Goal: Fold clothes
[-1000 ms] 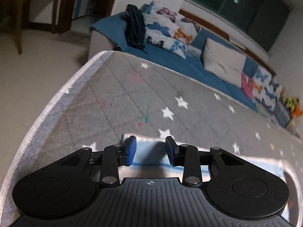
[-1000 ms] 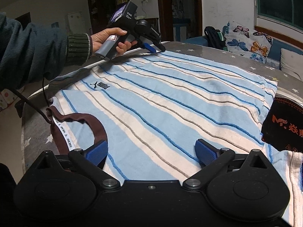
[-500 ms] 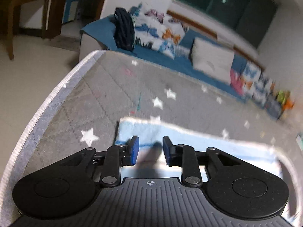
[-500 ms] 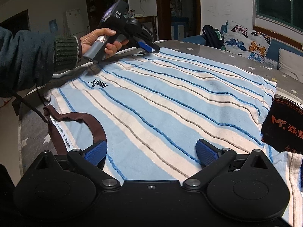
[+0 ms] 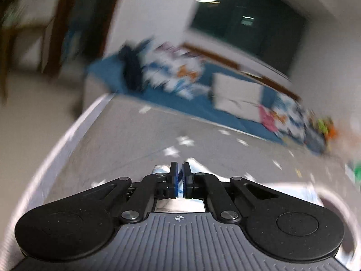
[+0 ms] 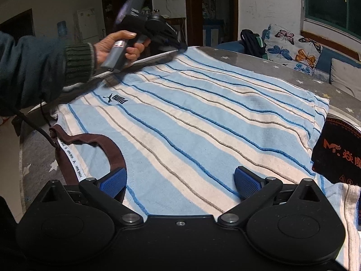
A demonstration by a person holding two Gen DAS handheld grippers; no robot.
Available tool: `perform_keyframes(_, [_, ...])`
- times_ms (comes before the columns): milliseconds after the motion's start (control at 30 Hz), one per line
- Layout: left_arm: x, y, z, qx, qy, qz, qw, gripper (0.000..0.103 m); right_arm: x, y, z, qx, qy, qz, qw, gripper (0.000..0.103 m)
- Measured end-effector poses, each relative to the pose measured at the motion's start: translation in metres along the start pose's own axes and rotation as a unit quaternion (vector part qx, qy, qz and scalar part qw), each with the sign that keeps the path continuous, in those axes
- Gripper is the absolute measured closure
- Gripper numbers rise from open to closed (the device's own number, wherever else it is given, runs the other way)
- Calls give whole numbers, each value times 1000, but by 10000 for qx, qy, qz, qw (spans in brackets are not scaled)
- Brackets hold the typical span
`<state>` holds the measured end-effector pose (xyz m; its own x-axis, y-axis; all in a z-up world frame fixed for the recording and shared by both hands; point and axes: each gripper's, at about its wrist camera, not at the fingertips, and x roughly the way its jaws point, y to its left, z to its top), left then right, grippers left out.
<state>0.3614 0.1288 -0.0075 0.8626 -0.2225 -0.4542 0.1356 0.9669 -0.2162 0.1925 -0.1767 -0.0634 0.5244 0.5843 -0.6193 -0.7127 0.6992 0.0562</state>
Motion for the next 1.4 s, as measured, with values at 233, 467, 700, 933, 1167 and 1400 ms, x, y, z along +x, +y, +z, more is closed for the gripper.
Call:
perform_keyframes(233, [-23, -54, -36, 946, 681, -1181, 9861, 98, 0, 1, 1, 23, 9, -25, 10000, 0])
perform_keyframes(467, [-35, -62, -35, 1135, 635, -830, 9880, 72, 2, 1, 1, 46, -4, -40, 10000, 0])
perform_keyframes(700, [-23, -88, -40, 2534, 563, -545, 9642, 60, 2, 1, 1, 78, -17, -46, 10000, 0])
perform_keyframes(933, [-12, -85, -44, 2953, 660, -481, 9519, 43, 2, 0, 0, 83, -16, -35, 10000, 0])
perform_keyframes(1167, [-1, -65, -36, 2761, 1009, -759, 9528, 35, 2, 1, 0, 100, -25, -39, 9999, 0])
perform_keyframes(1400, [-5, -69, -46, 3073, 1069, -918, 9411, 46, 1, 2, 0, 119, -22, -46, 9999, 0])
